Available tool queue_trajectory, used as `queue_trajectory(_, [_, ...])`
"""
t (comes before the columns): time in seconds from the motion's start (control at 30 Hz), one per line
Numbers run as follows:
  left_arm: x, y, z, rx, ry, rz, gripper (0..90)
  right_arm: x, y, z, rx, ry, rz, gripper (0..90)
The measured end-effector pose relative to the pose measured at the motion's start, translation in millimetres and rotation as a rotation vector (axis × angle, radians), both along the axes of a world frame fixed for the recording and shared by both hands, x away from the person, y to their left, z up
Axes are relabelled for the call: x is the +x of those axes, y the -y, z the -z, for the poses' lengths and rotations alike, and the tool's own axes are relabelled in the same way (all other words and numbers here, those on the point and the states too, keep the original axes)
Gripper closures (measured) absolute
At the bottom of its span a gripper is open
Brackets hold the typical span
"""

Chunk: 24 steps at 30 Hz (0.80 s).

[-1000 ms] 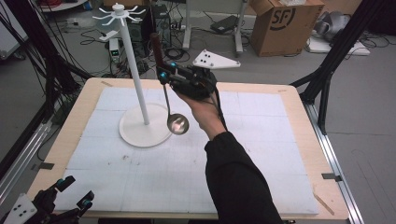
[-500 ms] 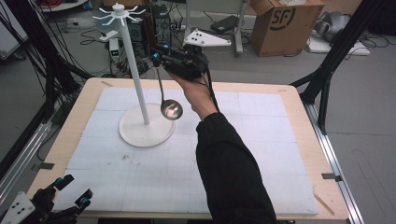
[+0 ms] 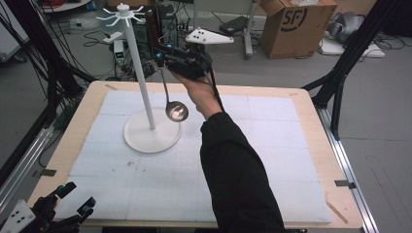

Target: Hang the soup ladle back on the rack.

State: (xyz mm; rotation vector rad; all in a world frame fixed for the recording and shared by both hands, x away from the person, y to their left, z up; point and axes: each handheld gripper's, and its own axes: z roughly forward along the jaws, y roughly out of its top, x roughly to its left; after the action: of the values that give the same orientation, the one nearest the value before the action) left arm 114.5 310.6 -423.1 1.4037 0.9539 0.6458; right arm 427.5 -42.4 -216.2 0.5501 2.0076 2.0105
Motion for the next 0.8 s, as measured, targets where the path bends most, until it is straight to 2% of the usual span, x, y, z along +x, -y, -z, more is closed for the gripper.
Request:
queue_trajectory(0.3, [0.0, -2.0, 2.1, 0.0, -0.012, -0.006, 17.4, 6.7, -8.7, 0.2, 0.002, 0.003, -0.015, 74.2])
queue_trajectory(0.63, [-2.3, -4.0, 1.7, -0.003, -0.008, -0.013, 17.4, 9.8, -18.6, 3.3, -0.012, -0.008, -0.027, 74.2])
queue_trajectory(0.8, [-3.7, -4.1, 1.3, -0.002, -0.007, -0.014, 17.4, 11.1, -20.3, 3.6, -0.011, -0.003, -0.017, 74.1])
